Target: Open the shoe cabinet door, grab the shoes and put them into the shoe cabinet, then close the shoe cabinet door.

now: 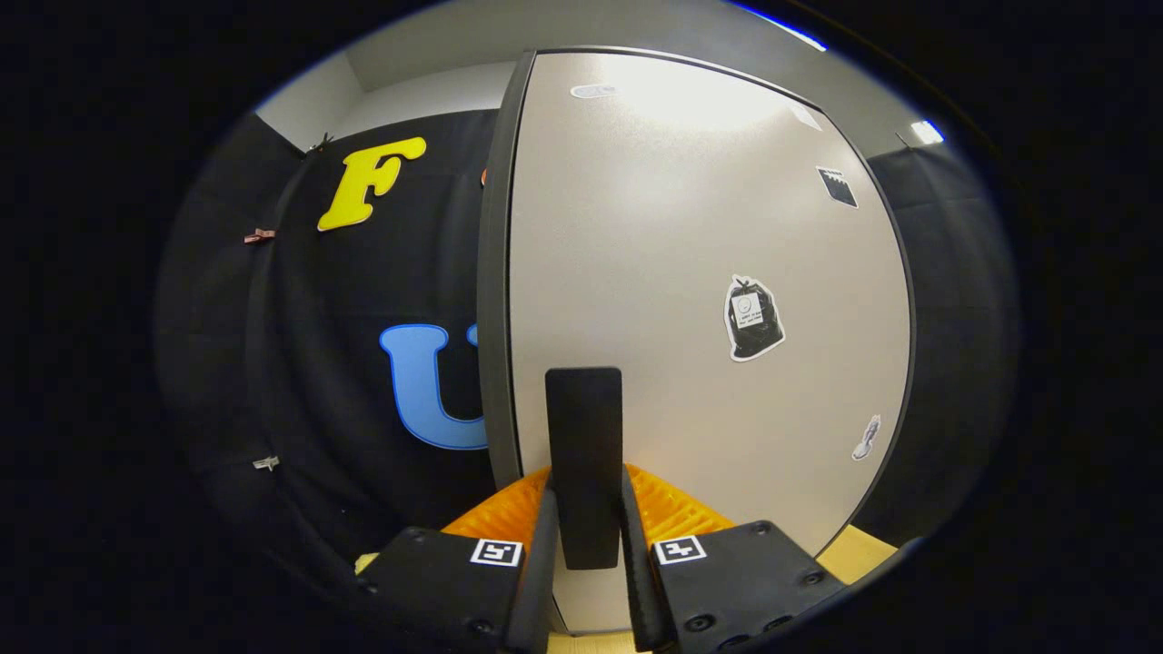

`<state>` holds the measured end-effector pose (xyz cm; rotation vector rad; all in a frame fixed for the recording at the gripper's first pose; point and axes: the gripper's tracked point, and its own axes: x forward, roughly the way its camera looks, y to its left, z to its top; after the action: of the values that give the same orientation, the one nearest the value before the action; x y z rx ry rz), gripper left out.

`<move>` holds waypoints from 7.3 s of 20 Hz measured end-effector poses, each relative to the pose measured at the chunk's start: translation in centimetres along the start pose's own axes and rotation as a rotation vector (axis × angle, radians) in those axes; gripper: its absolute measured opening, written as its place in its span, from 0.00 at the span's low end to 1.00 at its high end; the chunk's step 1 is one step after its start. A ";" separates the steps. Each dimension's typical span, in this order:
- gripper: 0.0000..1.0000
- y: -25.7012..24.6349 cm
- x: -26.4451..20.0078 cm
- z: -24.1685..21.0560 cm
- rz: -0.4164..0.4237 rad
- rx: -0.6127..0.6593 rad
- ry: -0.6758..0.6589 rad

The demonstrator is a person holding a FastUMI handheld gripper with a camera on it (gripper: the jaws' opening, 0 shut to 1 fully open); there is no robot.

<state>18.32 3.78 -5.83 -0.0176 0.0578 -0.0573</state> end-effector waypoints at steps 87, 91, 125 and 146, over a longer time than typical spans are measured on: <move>0.23 -31.0 -20.8 4.6 0.068 0.029 -0.001; 0.23 -30.4 -23.6 6.1 0.084 0.033 -0.051; 0.24 -9.9 -21.5 -36.8 0.089 0.129 0.538; 0.24 -8.7 -23.7 -45.1 0.028 0.181 0.720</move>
<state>-8.44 -4.22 -49.28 0.1861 0.7718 -0.0385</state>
